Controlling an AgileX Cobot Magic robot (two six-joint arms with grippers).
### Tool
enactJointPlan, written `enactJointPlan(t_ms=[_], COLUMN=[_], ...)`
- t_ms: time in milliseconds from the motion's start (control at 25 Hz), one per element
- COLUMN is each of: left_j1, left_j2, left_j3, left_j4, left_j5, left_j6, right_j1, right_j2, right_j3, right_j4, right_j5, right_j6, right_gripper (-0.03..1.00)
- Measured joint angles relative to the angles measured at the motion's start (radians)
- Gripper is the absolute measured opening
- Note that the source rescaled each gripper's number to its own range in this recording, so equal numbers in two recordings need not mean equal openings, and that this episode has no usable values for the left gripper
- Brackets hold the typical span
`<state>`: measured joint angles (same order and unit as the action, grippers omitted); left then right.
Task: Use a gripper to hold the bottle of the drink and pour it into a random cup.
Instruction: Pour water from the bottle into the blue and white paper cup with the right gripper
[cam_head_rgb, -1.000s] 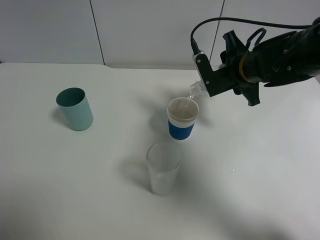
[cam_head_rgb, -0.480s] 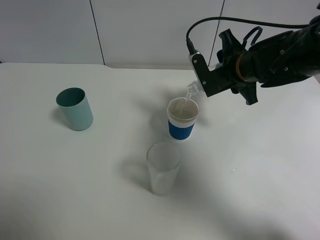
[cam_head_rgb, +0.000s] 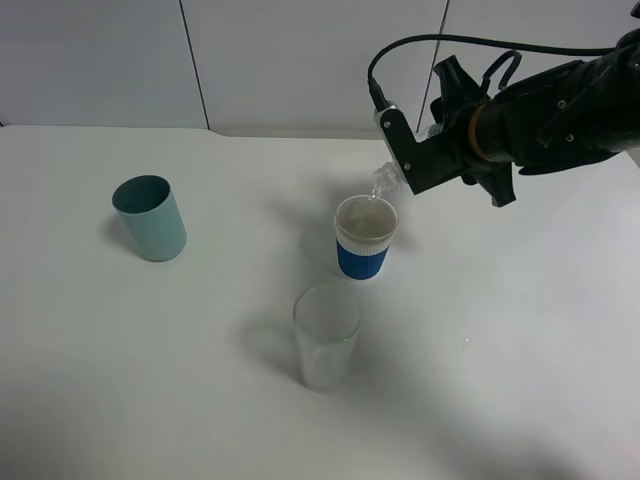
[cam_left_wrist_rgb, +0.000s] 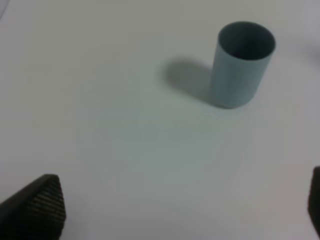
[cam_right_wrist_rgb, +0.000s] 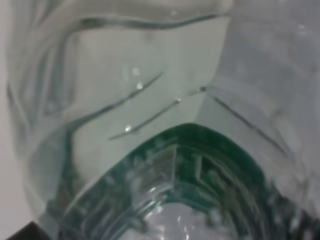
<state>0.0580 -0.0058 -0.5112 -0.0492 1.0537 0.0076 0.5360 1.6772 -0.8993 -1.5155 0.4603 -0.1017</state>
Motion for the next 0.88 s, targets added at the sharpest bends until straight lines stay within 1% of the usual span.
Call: enactJointPlan(t_ms=[440, 880], left_j1=[0.0, 0.0], left_j2=[0.0, 0.0], left_j3=[0.0, 0.0], left_j4=[0.001, 0.001], left_j5=[0.0, 0.0], left_j6=[0.0, 0.0], right_j1=[0.0, 0.019], right_j2=[0.0, 0.0], right_j3=[0.0, 0.0], right_j4=[0.0, -0.001], right_j5=[0.01, 0.028], right_j6=[-0.022, -0.041], right_gripper=[0.0, 0.0])
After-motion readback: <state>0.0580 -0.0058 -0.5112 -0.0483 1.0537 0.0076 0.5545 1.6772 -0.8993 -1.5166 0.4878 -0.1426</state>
